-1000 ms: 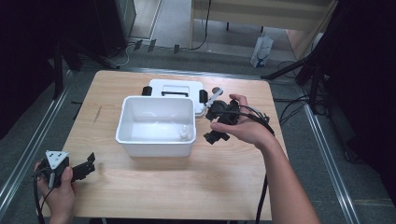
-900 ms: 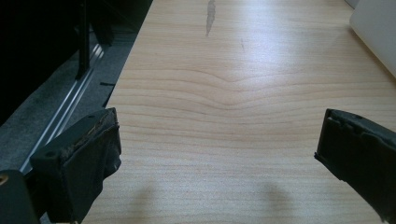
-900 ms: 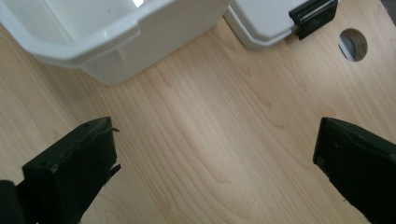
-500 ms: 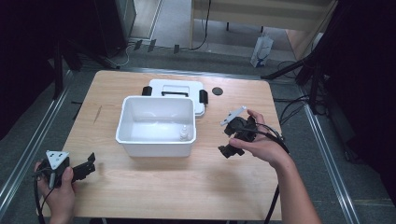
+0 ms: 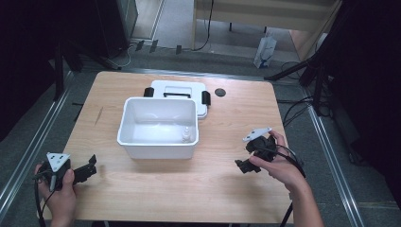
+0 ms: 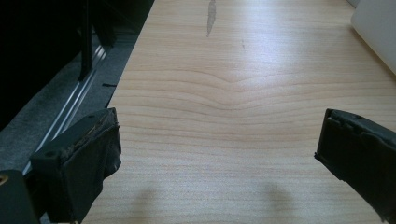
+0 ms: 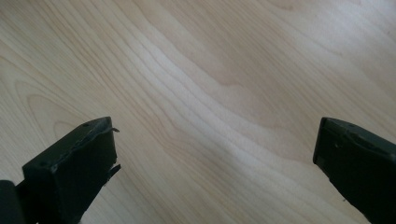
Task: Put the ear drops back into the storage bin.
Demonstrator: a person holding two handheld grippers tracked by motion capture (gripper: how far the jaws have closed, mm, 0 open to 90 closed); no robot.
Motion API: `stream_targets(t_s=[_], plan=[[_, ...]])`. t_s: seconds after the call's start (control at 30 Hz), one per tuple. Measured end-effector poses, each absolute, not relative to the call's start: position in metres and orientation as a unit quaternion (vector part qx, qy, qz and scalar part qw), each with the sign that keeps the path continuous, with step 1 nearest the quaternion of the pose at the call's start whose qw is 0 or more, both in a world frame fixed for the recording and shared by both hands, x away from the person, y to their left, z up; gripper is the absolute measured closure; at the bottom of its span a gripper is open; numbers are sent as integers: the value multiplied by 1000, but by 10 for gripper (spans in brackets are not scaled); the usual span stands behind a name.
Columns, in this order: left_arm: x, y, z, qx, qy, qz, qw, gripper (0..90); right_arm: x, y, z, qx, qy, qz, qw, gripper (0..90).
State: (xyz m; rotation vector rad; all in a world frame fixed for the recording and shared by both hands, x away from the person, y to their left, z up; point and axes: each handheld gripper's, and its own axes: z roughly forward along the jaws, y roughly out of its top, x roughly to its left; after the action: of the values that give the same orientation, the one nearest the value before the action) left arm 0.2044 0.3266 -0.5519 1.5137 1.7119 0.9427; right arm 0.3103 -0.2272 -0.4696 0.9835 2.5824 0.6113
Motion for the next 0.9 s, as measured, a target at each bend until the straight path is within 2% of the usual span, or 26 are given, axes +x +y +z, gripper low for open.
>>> stream_targets(t_s=[0.9], plan=[[203, 326, -552, 577, 652, 366, 328, 6, 245, -318, -534, 422, 832, 311, 184, 0]])
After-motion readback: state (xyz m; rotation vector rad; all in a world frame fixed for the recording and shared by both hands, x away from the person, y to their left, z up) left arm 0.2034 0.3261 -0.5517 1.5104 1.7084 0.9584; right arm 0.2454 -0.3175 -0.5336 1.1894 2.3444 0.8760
